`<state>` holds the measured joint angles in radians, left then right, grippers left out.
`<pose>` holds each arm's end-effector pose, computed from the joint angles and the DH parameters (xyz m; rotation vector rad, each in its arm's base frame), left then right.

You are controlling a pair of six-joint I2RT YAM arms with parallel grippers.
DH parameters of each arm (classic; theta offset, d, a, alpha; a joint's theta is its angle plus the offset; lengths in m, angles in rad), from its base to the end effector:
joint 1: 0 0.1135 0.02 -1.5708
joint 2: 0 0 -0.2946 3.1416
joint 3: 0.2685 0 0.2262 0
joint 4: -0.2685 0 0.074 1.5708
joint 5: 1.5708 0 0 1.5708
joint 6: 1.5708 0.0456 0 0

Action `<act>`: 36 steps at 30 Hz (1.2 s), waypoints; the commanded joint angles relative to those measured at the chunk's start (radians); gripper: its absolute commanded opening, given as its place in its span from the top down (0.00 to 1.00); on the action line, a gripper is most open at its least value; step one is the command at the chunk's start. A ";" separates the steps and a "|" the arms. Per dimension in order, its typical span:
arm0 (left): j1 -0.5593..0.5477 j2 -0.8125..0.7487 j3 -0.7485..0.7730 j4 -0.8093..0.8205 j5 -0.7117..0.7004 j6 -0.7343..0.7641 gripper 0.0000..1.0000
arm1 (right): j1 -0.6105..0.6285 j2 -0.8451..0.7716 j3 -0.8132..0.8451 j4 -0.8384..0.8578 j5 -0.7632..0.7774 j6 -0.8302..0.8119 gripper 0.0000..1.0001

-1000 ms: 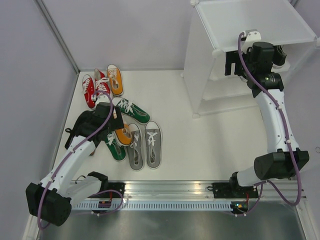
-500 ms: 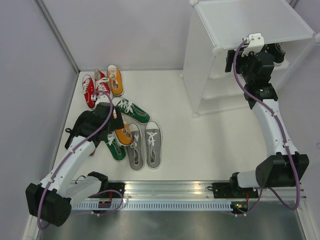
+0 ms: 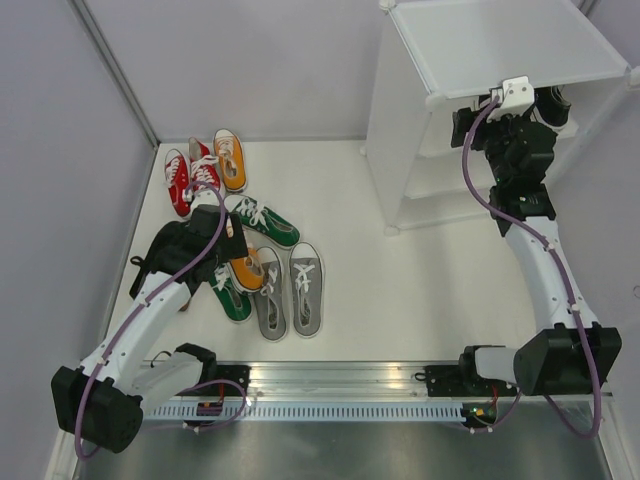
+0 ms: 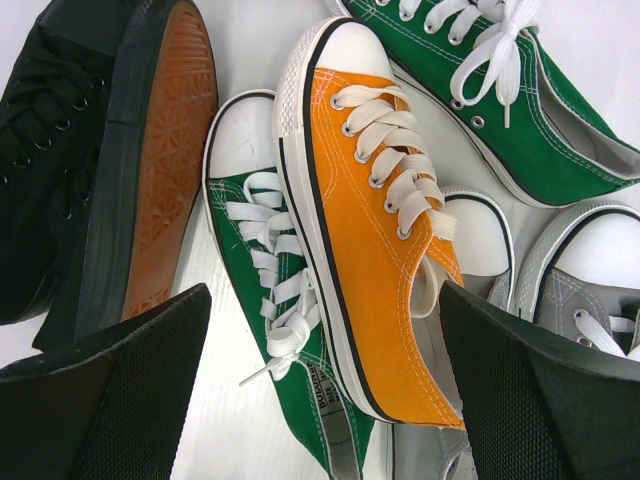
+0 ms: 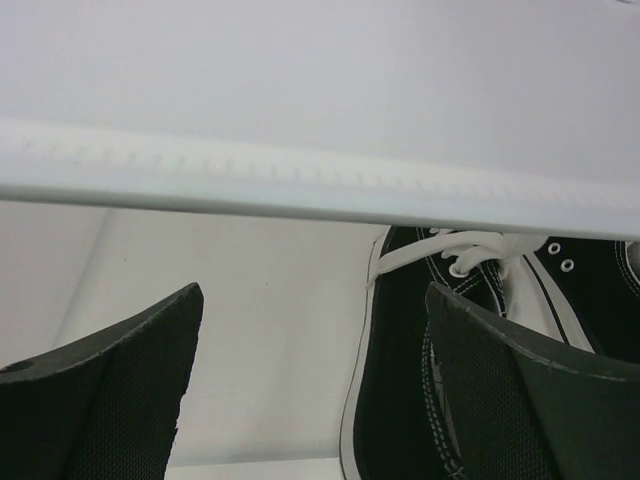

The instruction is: Place and organize the shoes in the shoe cabinet

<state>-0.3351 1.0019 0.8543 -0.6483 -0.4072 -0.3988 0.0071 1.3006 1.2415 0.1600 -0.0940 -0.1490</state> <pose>0.1636 -0.0378 0.3062 -0.2646 2.2733 0.1056 0.2814 0.0063 0.4565 -0.1907 1.4581 -0.0463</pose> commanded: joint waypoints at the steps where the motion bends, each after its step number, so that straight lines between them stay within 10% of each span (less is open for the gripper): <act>1: 0.004 -0.014 0.000 0.027 0.016 0.035 0.02 | 0.001 -0.060 0.041 0.038 -0.061 0.016 0.04; 20: 0.004 -0.006 0.002 0.027 0.030 0.037 0.02 | 0.017 -0.273 -0.086 -0.278 -0.144 0.196 0.15; 32: 0.004 0.004 0.000 0.027 0.031 0.038 0.02 | 0.303 -0.095 -0.182 -0.041 -0.013 0.181 0.22; 36: 0.004 0.007 0.000 0.029 0.030 0.038 0.02 | 0.304 0.008 -0.131 0.025 0.037 0.181 0.43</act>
<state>-0.3351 1.0065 0.8539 -0.6479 -0.3824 -0.3985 0.3088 1.2621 1.0500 0.0410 -0.1139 0.0196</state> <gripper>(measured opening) 0.976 0.634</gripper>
